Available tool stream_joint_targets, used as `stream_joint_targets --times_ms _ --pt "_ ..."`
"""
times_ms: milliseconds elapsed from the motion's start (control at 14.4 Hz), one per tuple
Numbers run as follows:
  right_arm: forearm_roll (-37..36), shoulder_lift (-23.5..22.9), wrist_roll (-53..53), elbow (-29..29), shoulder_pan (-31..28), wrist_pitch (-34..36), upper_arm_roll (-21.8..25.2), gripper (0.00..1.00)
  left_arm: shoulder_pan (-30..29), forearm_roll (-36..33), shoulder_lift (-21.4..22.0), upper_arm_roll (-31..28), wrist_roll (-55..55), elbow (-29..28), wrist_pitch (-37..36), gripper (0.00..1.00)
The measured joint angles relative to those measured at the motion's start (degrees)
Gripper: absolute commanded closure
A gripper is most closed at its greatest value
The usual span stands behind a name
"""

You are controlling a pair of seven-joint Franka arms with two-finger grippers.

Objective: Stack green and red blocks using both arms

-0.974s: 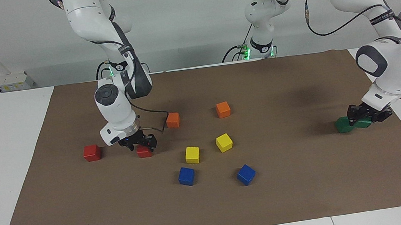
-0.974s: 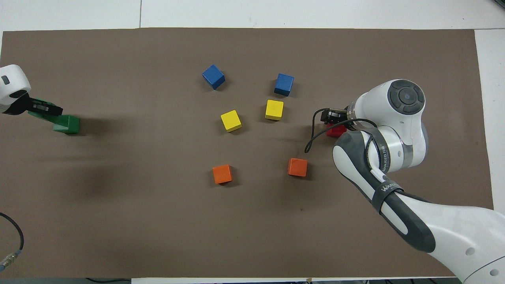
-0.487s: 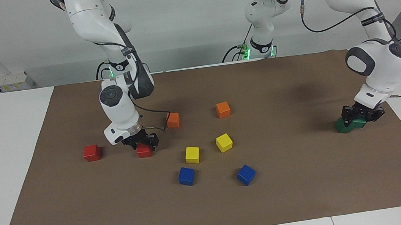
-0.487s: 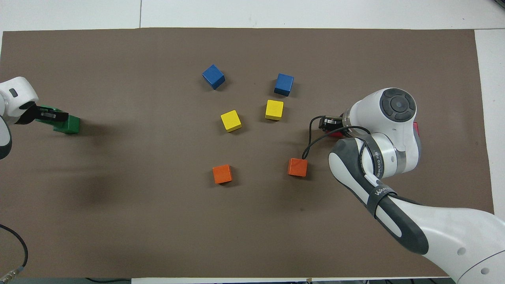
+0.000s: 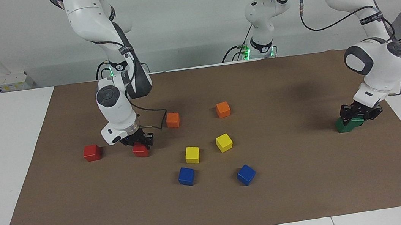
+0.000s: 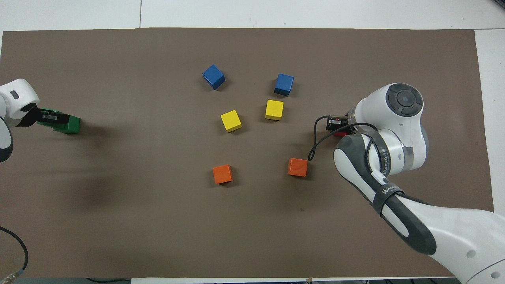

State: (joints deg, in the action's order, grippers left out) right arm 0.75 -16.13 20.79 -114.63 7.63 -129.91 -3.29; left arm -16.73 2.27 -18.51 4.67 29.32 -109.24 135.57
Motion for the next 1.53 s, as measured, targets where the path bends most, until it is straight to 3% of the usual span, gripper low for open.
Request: stream_joint_targets --times_ms 70,139,417,696,1252,1530 --pt "0.0 0.6 -1.9 1.1 -0.8 2.6 0.1 0.98 0.0 0.0 0.1 0.0 0.0 -0.2 0.0 0.31" --pt "-0.1 1.4 -4.5 2.3 -2.0 5.3 0.1 0.98 0.0 0.0 0.3 0.0 0.0 -0.4 0.1 0.0" --pt "-1.7 4.5 -18.4 7.1 -9.5 13.9 0.3 0.97 0.0 0.0 0.4 0.2 0.0 -0.6 0.3 0.0" --pt "-1.9 4.8 -27.0 8.7 -14.5 15.2 0.5 0.97 0.0 0.0 0.8 0.5 0.0 0.1 -0.5 0.0" --pt "-1.9 4.8 -29.4 6.3 -15.8 12.4 0.4 0.97 2.0 0.0 3.6 1.1 -4.5 19.0 -26.9 0.0" --pt "-2.0 4.9 -29.5 2.5 -16.7 7.9 0.5 0.97 2.7 0.0 7.2 1.3 -19.1 22.8 -36.1 0.0"
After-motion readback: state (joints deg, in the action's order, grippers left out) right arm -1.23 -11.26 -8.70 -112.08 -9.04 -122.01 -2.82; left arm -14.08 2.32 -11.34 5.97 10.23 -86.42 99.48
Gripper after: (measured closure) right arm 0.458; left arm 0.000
